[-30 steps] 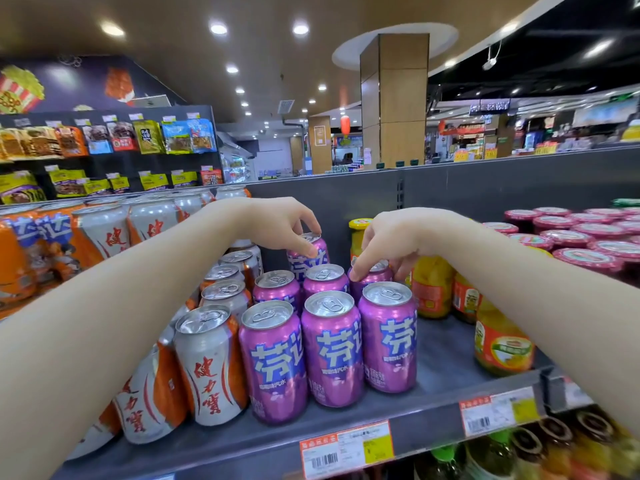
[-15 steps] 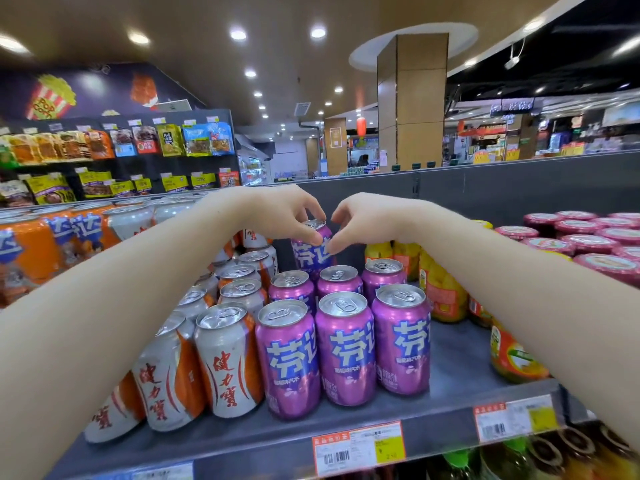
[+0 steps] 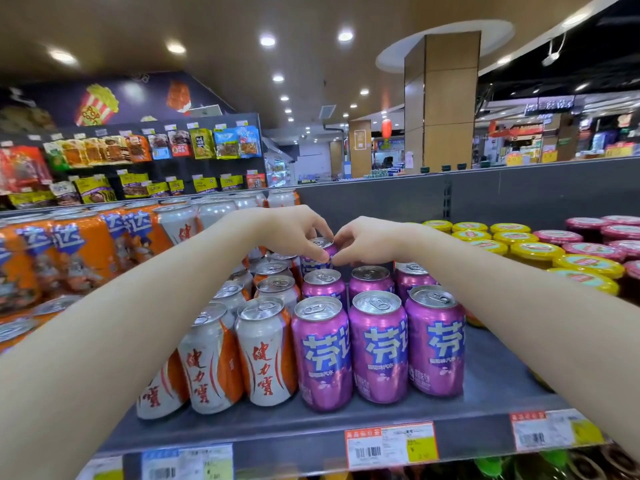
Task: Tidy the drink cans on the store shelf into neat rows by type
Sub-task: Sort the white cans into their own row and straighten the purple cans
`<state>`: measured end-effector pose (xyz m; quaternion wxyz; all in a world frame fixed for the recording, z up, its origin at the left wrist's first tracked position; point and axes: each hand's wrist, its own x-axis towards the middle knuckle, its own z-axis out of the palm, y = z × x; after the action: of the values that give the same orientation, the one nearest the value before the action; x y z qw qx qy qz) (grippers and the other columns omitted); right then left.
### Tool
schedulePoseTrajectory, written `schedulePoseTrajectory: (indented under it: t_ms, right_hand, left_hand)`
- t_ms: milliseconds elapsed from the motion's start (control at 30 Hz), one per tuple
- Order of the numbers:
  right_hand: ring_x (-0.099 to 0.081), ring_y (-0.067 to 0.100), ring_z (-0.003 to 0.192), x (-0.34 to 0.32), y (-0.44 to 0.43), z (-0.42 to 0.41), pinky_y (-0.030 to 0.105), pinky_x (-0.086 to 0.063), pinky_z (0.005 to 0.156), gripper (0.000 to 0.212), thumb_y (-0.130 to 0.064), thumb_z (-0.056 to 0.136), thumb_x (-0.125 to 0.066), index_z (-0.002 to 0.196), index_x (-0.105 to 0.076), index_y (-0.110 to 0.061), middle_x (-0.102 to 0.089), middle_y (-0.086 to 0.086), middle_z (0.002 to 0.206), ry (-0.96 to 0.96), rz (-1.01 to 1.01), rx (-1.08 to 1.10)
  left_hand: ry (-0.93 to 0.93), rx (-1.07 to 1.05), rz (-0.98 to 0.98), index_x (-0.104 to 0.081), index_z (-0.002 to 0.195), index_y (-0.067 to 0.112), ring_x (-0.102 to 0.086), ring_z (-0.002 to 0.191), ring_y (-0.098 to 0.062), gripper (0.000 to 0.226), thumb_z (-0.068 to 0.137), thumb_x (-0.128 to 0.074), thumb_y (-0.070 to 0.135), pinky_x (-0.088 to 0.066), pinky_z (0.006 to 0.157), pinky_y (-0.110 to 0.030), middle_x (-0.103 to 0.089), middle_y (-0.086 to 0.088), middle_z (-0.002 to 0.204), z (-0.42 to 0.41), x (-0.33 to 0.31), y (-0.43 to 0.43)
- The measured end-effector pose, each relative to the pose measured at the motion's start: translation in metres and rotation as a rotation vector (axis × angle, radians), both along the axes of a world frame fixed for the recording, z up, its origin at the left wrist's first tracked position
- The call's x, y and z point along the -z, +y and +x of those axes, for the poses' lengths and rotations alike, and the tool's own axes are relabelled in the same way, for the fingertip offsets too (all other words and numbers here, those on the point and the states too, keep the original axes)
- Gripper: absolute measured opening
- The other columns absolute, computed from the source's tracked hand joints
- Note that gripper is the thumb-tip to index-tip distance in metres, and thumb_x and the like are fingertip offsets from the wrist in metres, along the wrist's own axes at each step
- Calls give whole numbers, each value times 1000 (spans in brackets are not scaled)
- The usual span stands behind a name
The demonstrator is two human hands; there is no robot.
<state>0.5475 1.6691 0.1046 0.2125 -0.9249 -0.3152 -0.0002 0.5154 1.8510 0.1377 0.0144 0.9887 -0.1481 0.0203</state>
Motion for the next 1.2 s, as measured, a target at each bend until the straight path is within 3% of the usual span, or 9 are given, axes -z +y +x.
schedulePoseTrajectory:
  t_ms: [300, 400, 533, 633, 767, 900, 1033, 1200]
  right_hand:
    - [-68, 20, 97, 7, 5, 1, 38, -56, 89, 32, -38, 90, -67, 115, -73, -18, -73, 0, 108, -52, -159, 7]
    - [-67, 17, 94, 5, 3, 1, 33, -56, 84, 31, -38, 91, -67, 116, -73, -21, -72, -2, 106, -44, -144, 17]
    - [-68, 12, 96, -4, 2, 1, 31, -55, 90, 39, -39, 91, -69, 125, -69, -21, -68, -8, 116, -8, -95, 4]
    - [-74, 12, 85, -9, 4, 1, 32, -59, 85, 42, -36, 90, -71, 128, -65, -21, -68, -9, 112, 39, -29, -6]
    - [-74, 18, 87, -9, 16, 2, 39, -59, 87, 39, -46, 88, -70, 113, -71, -17, -73, -2, 104, -25, -103, 14]
    - [-68, 16, 90, -1, 28, 6, 36, -57, 85, 41, -57, 85, -68, 102, -76, -21, -73, -6, 99, -76, -180, 30]
    - [-65, 12, 92, -1, 28, 7, 34, -55, 87, 35, -52, 90, -66, 110, -75, -26, -72, -8, 105, -84, -198, 11]
    - [-61, 14, 112, -3, 26, 2, 35, -47, 103, 42, -40, 98, -60, 138, -61, -27, -63, -10, 133, 13, -192, -57]
  left_hand:
    - [4, -5, 24, -61, 135, 30, -66, 100, -17, 49, 91, -67, 50, -54, 92, -35, -67, 2, 114, 9, 25, 0]
    - [28, -15, -61, -60, 136, 29, -66, 103, -14, 50, 90, -70, 47, -54, 93, -32, -68, 3, 118, 11, 27, 5]
    - [3, -41, -127, -59, 134, 30, -67, 101, -8, 51, 88, -72, 47, -54, 95, -33, -69, 10, 117, 5, 13, 13]
    - [-25, -101, -2, -62, 131, 28, -63, 102, -11, 43, 91, -70, 38, -54, 96, -35, -64, 10, 117, -4, -1, 21]
    - [15, -143, 152, -64, 129, 28, -56, 101, -12, 40, 90, -70, 27, -53, 99, -37, -53, 13, 108, -13, -6, 22]
    - [46, -113, 265, -63, 129, 30, -63, 102, -16, 45, 86, -68, 17, -58, 92, -42, -61, 10, 110, -11, -2, 12]
    - [108, -111, 367, -56, 139, 28, -61, 110, -20, 57, 86, -68, 12, -57, 94, -42, -57, 8, 116, -14, -3, 6]
    - [91, -126, 408, -50, 145, 25, -54, 100, -18, 61, 89, -69, 12, -55, 90, -35, -48, 8, 106, -14, -2, 6]
